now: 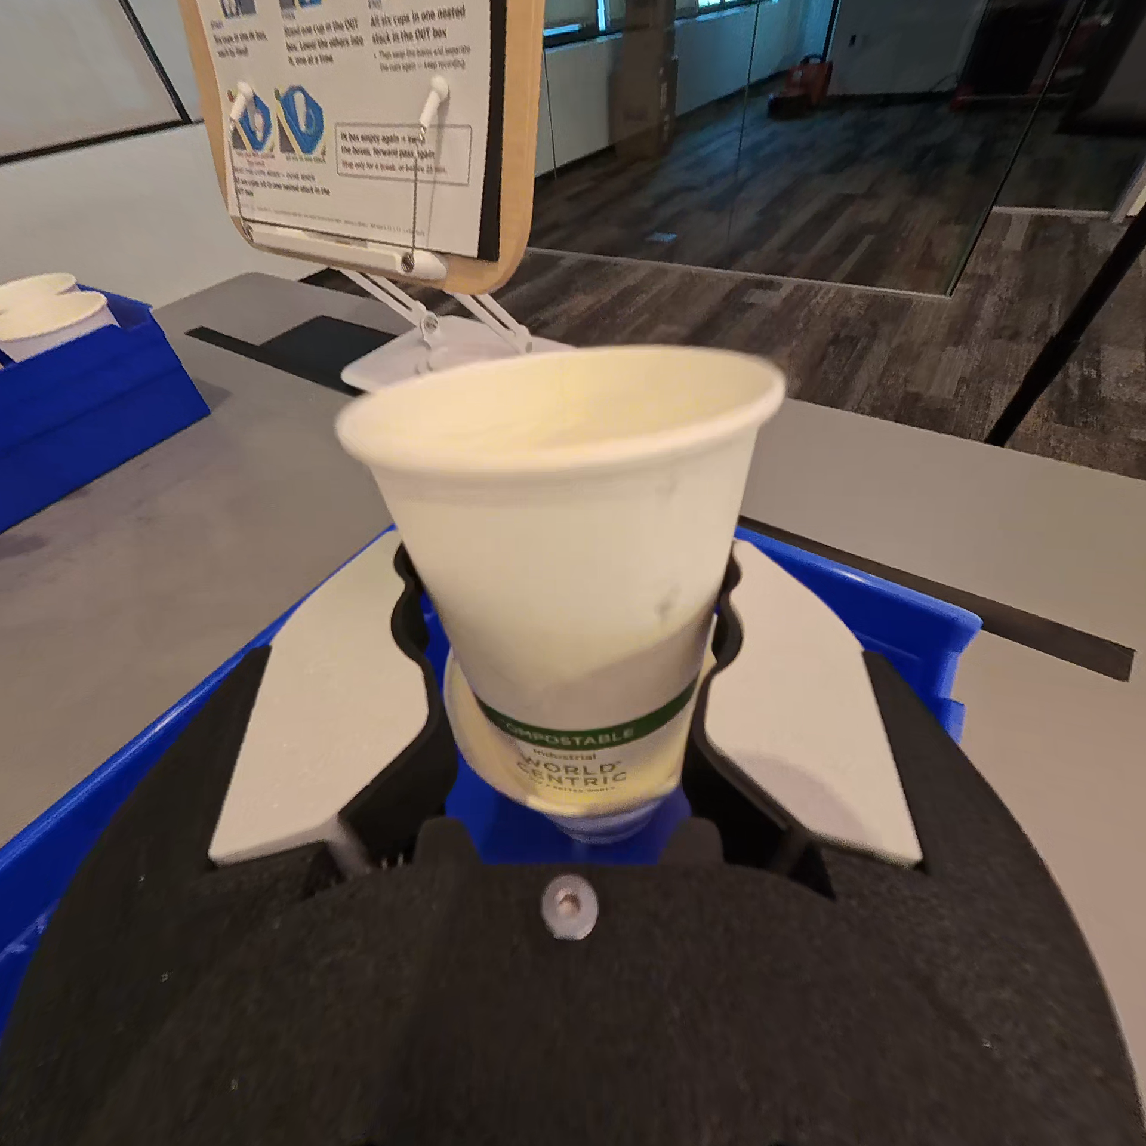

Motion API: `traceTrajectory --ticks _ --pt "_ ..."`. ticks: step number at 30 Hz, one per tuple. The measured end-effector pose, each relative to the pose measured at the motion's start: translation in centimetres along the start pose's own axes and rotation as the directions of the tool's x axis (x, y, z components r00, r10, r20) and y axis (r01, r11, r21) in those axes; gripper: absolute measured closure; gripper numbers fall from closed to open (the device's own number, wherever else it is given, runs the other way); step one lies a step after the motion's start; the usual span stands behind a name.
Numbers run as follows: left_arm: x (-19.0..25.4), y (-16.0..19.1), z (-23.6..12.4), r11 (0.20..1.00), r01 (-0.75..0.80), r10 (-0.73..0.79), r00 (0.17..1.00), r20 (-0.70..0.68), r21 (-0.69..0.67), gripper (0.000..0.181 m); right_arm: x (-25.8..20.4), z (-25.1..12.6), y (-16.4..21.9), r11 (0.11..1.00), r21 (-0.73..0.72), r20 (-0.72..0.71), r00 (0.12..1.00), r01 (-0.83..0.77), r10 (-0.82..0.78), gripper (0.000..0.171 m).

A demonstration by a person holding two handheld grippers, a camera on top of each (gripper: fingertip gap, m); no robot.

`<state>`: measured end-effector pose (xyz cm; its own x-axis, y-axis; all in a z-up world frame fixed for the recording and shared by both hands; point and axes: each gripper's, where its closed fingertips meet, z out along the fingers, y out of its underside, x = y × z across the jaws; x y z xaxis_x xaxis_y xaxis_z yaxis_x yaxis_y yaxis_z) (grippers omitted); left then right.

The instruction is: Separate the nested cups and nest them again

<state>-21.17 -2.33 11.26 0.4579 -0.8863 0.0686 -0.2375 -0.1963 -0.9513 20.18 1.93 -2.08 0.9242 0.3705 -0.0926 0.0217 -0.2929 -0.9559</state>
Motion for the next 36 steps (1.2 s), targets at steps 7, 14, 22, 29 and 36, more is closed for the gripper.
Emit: traceTrajectory --ticks 7,14,22,29,36 --pt "0.0 -0.2 -0.4 1.0 -0.002 0.002 1.0 0.003 0.01 0.132 0.6 -0.9 1.8 0.986 -0.161 -0.038 0.998 0.046 -0.053 0.066" --pt "-4.5 1.6 -3.3 0.995 -0.014 0.034 0.978 0.204 -0.101 0.13 0.1 -2.6 1.1 0.969 -0.224 -0.057 0.991 0.102 -0.117 0.054" --pt "-9.7 11.4 -10.1 0.824 0.035 0.185 0.927 0.326 -0.566 0.14 -3.0 -4.1 -3.6 0.978 -0.081 -0.017 0.981 0.191 -0.193 0.058" --pt "-10.1 15.5 -6.8 0.615 -0.187 0.408 0.907 0.106 -0.766 0.131 -4.1 -3.6 -3.3 0.976 -0.087 0.033 0.98 0.197 -0.195 0.059" --pt "-11.8 18.9 -4.2 0.46 -0.173 0.428 0.903 0.047 -0.871 0.136 -4.0 -3.4 -3.1 0.979 -0.087 0.051 0.982 0.185 -0.181 0.059"
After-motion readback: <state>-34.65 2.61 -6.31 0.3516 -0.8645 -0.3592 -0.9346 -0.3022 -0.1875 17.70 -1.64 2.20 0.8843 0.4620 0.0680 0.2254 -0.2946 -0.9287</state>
